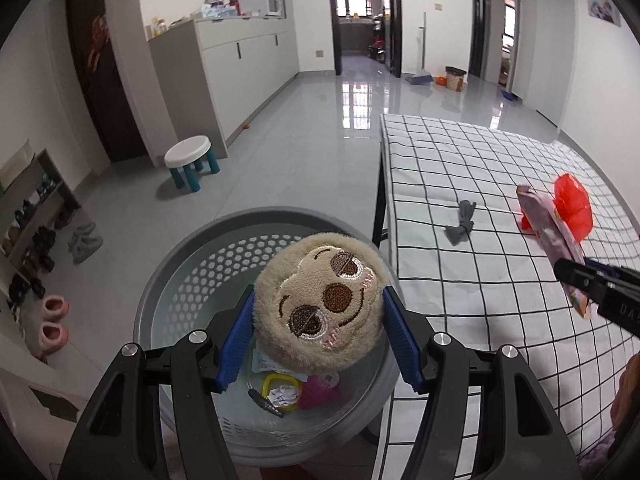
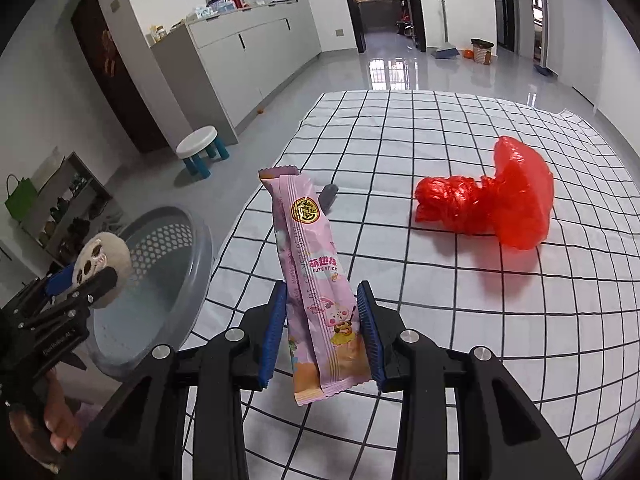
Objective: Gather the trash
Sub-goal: 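Carry the sloth and wrapper over the grey basket and open both grippers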
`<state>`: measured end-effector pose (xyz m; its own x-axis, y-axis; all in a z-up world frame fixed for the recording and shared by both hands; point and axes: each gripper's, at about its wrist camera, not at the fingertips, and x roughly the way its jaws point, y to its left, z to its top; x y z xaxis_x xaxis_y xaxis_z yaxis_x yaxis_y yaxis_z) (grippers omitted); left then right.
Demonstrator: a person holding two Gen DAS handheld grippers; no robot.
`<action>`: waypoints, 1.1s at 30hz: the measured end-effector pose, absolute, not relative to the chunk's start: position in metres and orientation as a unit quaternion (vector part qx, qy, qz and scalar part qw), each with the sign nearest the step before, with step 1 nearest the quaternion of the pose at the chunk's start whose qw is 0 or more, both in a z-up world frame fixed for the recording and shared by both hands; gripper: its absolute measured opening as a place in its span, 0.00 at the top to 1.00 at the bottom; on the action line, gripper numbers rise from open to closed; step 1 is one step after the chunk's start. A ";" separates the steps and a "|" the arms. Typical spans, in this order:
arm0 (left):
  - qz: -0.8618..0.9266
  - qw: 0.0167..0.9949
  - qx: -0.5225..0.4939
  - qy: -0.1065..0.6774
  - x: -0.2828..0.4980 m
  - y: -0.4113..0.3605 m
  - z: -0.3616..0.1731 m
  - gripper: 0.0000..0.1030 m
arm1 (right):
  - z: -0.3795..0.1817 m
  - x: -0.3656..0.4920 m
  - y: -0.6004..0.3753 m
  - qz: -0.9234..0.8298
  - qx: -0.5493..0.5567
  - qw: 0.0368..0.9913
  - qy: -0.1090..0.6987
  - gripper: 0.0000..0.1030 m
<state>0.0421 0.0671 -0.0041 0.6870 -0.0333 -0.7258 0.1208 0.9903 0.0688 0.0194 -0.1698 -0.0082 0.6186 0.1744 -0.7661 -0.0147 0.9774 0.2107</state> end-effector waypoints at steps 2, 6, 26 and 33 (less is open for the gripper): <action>-0.039 0.917 0.049 0.395 0.043 0.071 -0.005 0.42 | -0.008 0.020 -0.164 0.055 0.085 0.895 0.434 0.66; -0.032 0.918 0.041 0.393 0.045 0.078 -0.007 0.42 | -0.008 0.025 -0.153 0.064 0.077 0.893 0.438 0.66; 0.022 0.912 0.015 0.408 0.049 0.119 -0.011 0.42 | 0.004 0.047 -0.053 0.162 0.049 0.882 0.440 0.66; 0.040 0.911 -0.003 0.409 0.048 0.133 -0.014 0.41 | 0.002 0.057 -0.019 0.187 0.029 0.876 0.444 0.66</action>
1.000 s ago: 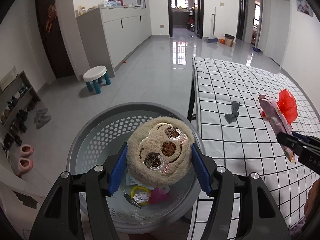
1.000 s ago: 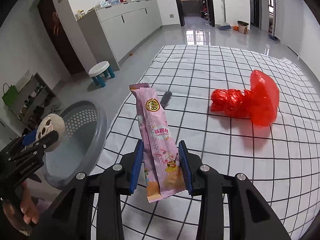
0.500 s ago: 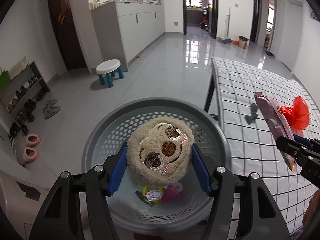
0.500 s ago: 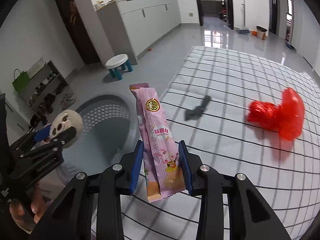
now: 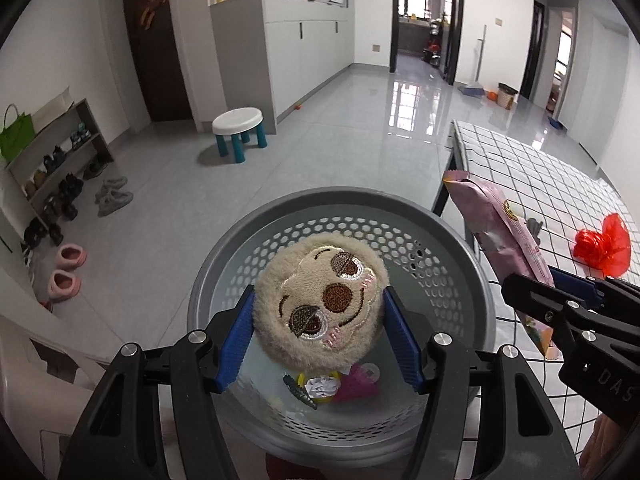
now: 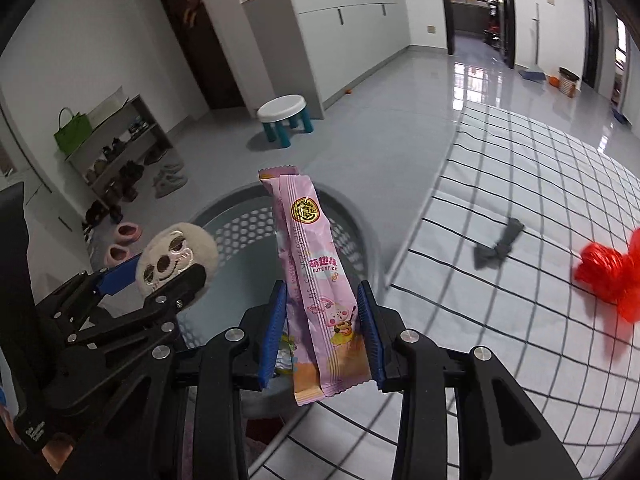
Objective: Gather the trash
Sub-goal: 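Carry the sloth and wrapper over the grey basket and open both grippers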
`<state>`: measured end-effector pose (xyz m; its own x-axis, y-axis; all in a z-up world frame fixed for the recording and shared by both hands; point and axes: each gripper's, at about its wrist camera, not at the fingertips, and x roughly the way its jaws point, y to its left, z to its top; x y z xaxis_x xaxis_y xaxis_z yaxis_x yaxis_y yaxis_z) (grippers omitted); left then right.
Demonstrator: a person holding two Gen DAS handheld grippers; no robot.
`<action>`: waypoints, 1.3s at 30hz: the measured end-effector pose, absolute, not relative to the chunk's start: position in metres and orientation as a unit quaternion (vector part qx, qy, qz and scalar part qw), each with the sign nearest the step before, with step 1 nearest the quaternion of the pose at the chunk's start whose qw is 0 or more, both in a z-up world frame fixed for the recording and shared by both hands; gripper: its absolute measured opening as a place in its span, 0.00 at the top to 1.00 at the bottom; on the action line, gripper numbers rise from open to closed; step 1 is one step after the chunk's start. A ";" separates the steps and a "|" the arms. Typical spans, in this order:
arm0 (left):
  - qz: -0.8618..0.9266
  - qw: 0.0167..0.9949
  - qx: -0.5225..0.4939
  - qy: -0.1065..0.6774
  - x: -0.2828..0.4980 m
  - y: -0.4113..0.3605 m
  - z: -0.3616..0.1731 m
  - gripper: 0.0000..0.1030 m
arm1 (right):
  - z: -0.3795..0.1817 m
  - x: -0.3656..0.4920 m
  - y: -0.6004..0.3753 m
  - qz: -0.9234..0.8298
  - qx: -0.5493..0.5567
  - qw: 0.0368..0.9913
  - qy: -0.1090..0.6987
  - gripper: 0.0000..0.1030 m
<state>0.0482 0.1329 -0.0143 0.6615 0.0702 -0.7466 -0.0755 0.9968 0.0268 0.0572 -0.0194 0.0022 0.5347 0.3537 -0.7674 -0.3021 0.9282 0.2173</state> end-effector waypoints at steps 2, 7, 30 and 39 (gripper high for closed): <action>0.045 0.910 -0.008 0.413 0.049 0.137 -0.017 0.41 | 0.002 0.061 -0.013 0.195 0.026 0.873 0.447 0.66; 0.053 0.906 -0.005 0.421 0.051 0.141 -0.025 0.40 | -0.002 0.067 -0.004 0.203 0.022 0.869 0.451 0.66; 0.054 0.903 -0.015 0.426 0.056 0.152 -0.031 0.26 | -0.017 0.077 -0.001 0.208 0.020 0.863 0.460 0.49; 0.058 0.903 -0.015 0.425 0.056 0.153 -0.032 0.26 | -0.018 0.074 -0.001 0.205 0.015 0.864 0.460 0.49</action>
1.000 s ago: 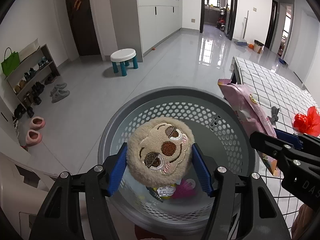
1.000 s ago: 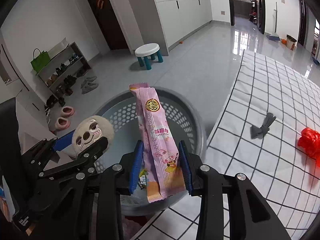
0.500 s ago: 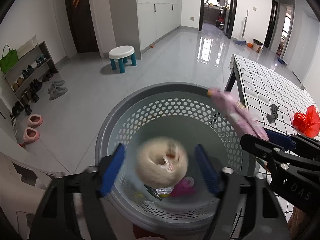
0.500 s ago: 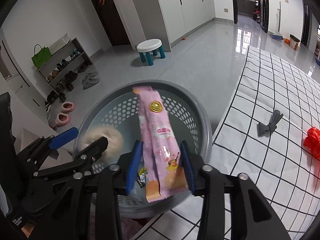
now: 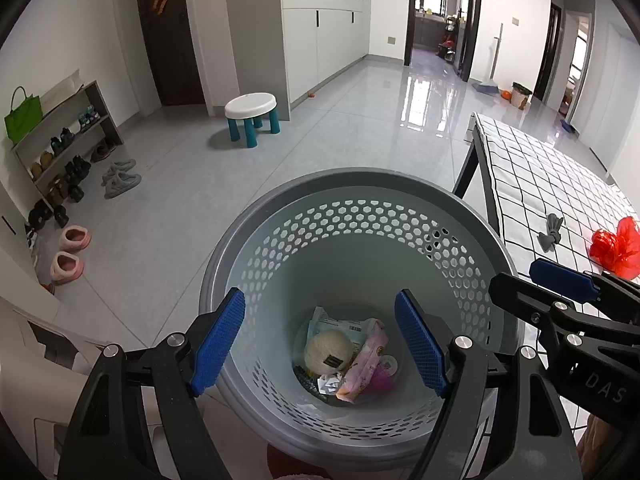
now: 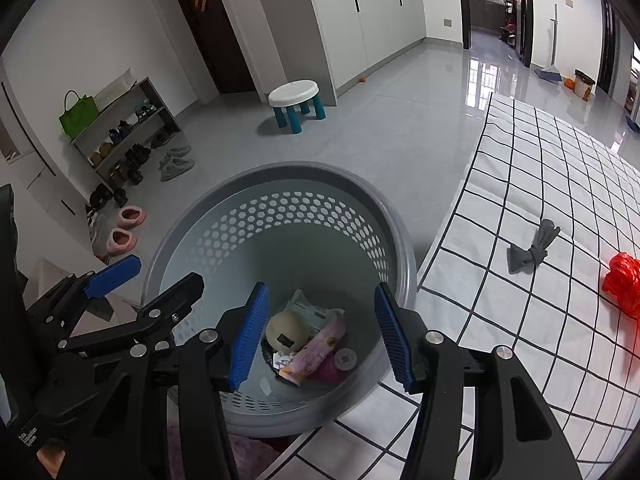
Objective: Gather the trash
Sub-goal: 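Carry the sloth and wrapper over the grey basket and open both grippers, then move both tools from the basket toward the red bag and grey bow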
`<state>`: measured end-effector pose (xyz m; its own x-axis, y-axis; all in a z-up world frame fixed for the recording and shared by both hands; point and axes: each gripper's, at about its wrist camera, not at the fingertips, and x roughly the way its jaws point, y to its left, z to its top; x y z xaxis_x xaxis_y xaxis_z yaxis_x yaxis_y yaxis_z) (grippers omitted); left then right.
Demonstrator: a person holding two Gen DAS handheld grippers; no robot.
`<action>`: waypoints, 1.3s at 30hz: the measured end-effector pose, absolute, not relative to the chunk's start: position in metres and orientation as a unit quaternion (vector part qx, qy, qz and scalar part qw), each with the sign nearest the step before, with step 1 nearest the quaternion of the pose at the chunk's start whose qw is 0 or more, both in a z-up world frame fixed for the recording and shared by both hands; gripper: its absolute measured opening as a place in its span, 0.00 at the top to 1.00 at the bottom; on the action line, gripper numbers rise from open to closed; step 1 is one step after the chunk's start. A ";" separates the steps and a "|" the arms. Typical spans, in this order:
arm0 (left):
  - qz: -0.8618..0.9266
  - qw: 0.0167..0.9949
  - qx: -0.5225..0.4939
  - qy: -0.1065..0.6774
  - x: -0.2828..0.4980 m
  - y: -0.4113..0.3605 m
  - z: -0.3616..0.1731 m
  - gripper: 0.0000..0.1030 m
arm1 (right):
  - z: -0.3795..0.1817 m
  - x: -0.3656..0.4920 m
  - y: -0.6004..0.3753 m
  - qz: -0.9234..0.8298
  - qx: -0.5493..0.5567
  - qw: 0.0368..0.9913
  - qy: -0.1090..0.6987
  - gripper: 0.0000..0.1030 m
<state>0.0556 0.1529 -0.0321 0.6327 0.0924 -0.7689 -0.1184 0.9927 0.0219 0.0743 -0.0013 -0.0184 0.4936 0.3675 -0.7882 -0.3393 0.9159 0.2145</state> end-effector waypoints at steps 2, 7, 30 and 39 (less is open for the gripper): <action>0.059 0.903 -0.015 0.424 0.056 0.152 -0.033 0.26 | -0.018 0.074 -0.002 0.203 0.016 0.865 0.459 0.49; 0.060 0.905 -0.015 0.421 0.054 0.152 -0.031 0.20 | -0.019 0.072 -0.004 0.202 0.016 0.864 0.461 0.49; 0.056 0.907 0.001 0.417 0.052 0.143 -0.022 0.11 | -0.011 0.066 -0.026 0.189 0.029 0.870 0.454 0.49; 0.038 0.910 0.007 0.412 0.052 0.119 -0.011 0.11 | -0.001 0.064 -0.066 0.161 0.050 0.880 0.444 0.49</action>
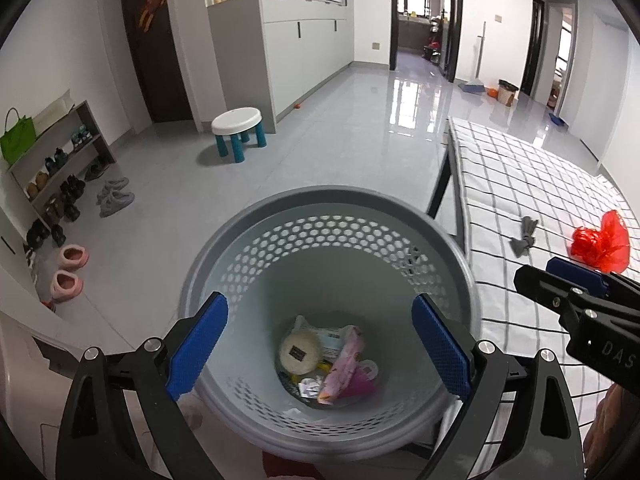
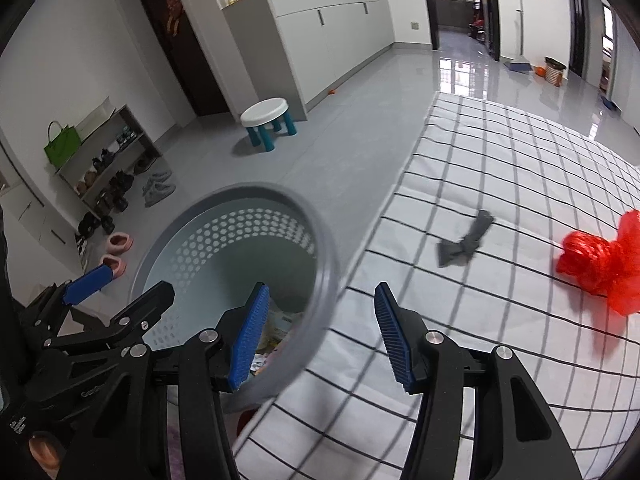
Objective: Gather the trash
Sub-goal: 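Move both tools from the basket toward the red bag and grey bow, then grasp the red plastic bag with the right gripper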
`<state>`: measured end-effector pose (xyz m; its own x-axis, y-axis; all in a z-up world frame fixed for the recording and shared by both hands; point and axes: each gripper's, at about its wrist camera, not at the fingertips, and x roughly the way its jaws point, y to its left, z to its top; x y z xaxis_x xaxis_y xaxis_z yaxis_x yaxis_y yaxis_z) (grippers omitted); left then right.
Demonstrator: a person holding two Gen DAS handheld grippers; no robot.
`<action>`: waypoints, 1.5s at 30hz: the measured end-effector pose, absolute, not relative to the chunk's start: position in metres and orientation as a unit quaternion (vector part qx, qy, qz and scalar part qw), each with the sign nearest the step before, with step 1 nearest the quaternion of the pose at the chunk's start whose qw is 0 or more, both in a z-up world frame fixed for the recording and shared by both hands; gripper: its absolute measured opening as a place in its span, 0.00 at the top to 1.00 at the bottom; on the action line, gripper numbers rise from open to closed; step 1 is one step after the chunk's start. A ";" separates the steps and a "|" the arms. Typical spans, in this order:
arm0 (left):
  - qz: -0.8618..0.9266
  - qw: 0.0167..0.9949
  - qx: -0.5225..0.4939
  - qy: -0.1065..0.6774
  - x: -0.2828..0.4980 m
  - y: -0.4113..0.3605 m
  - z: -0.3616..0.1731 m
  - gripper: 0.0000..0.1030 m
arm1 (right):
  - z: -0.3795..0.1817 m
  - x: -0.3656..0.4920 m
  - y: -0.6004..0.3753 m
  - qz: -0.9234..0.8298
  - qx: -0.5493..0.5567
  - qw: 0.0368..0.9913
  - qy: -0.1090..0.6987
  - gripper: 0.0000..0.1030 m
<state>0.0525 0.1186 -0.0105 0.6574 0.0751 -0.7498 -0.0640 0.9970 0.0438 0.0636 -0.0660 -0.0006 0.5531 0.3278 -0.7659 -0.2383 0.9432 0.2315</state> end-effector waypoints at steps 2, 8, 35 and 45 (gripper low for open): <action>0.032 0.911 0.010 0.410 0.053 0.109 -0.008 0.11 | 0.002 0.064 -0.076 0.154 0.055 0.882 0.441 0.49; 0.006 0.915 0.015 0.403 0.057 0.076 0.001 0.11 | 0.010 0.062 -0.109 0.132 0.075 0.889 0.432 0.49; -0.087 0.904 0.058 0.416 0.122 -0.061 -0.019 0.10 | 0.015 0.054 -0.279 -0.027 0.147 0.903 0.403 0.49; -0.095 0.906 0.075 0.406 0.135 -0.081 -0.027 0.10 | 0.011 0.072 -0.307 -0.066 0.149 0.901 0.402 0.49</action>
